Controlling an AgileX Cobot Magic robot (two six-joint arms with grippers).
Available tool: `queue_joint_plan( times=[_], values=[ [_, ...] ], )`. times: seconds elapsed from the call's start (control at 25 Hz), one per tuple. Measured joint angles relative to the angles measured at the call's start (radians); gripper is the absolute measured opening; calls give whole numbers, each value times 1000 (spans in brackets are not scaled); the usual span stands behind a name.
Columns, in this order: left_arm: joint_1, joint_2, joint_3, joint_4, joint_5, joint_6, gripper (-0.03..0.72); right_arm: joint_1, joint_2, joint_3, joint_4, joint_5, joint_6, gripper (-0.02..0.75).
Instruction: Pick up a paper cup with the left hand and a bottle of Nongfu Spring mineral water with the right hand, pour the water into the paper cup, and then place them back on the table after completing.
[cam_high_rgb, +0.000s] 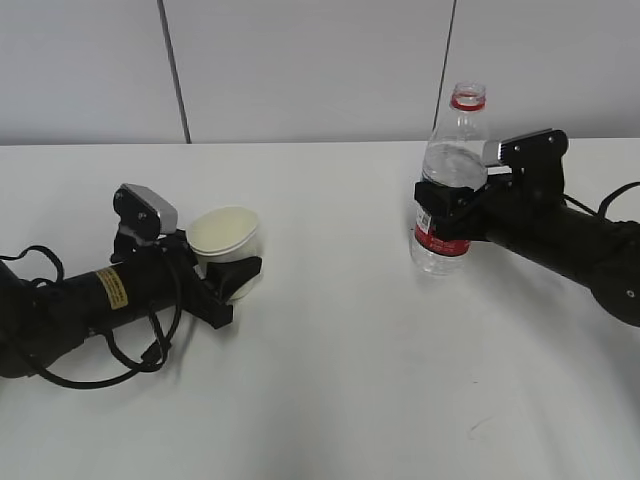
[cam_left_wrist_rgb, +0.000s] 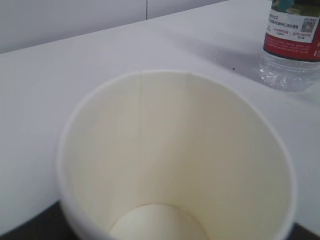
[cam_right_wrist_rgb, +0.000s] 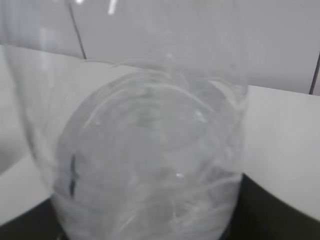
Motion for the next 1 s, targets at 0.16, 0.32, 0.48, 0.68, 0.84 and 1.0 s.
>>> queue_joint_plan(
  times=[0.16,0.32,0.48,0.68,0.84,1.0],
  values=[
    [-8,-5,0,40,7,-1,393,0,-12,0,-16,23,0,395],
    [-50,-31,0,66,15,-9,393,0,-49,2,-70,86,-1,394],
    [-108,-45,0,66,13,-19,393,0,-80,5,-106,134,-2,392],
    [-187,-45,0,42,14,-30,393,0,-116,5,-165,176,-33,391],
    [-240,-45,0,1,14,-33,393,0,-153,5,-195,202,-68,391],
    [-272,-45,0,-38,14,-34,393,0,-173,-7,-215,206,-160,391]
  ],
)
